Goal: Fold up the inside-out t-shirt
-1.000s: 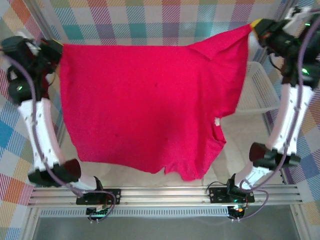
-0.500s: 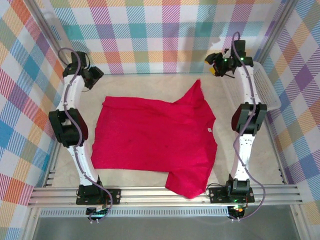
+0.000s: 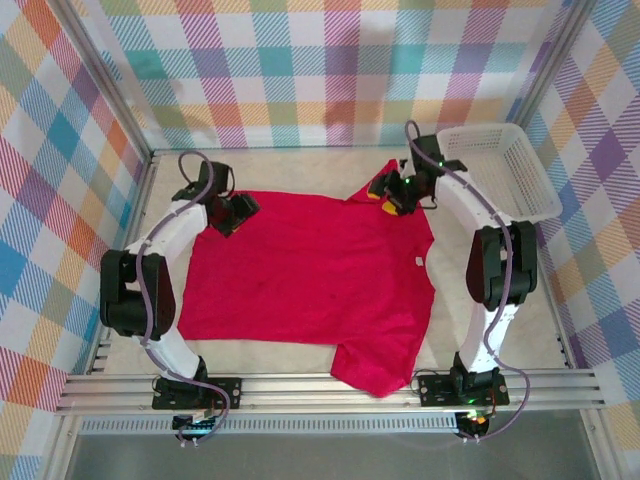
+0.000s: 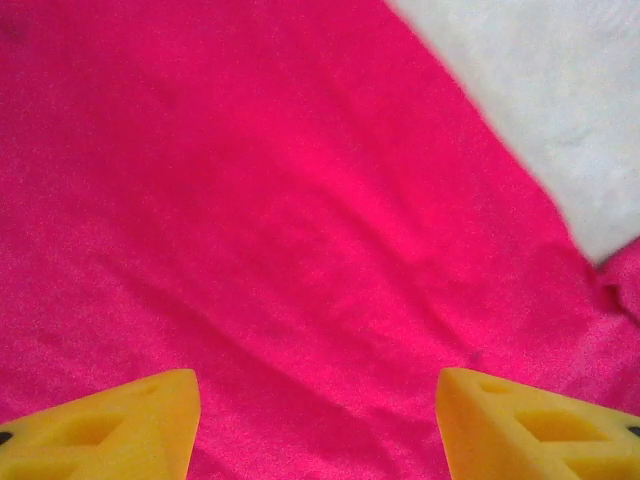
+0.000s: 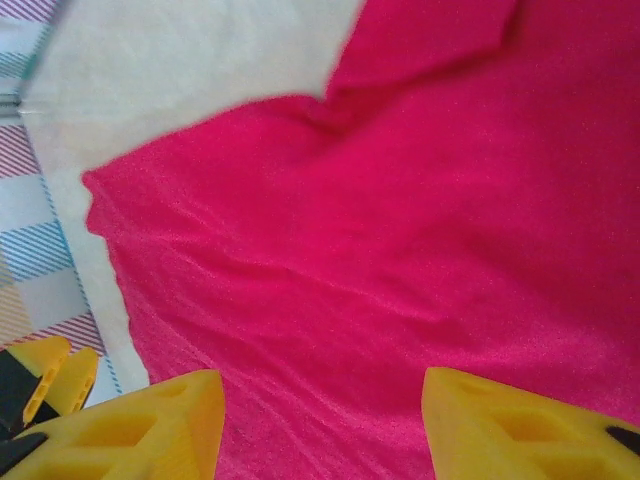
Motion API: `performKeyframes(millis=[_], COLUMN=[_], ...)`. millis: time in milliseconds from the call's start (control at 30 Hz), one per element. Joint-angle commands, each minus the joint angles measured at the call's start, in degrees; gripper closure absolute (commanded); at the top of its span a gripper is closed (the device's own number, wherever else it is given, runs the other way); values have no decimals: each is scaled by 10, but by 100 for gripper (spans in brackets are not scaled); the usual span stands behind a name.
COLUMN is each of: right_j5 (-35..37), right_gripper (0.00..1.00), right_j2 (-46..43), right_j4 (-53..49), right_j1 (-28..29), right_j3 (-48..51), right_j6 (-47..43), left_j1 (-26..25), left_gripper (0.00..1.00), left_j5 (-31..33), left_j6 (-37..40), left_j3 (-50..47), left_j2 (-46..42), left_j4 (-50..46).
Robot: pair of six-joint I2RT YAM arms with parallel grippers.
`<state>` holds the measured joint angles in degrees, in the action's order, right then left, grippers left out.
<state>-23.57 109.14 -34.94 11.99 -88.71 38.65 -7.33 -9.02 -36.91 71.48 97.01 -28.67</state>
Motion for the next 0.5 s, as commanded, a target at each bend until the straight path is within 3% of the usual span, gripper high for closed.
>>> performKeyframes(millis=[0, 167, 300, 467], right_j5=[-13, 15, 92, 129], right_gripper=[49, 56, 59, 61], right_j2=[24, 67, 143, 247], right_j4=[104, 120, 63, -7], right_j1=[-14, -7, -7, -7], right_j3=[38, -1, -115, -250], right_j6=[13, 11, -26, -47], left_j1=[11, 21, 51, 86], left_gripper=[37, 36, 35, 36], left_j5=[3, 58, 60, 56], left_j6=[2, 18, 10, -6], left_j3=[-36, -105, -159, -213], left_j2=[1, -11, -15, -29], left_j4=[19, -1, 2, 22])
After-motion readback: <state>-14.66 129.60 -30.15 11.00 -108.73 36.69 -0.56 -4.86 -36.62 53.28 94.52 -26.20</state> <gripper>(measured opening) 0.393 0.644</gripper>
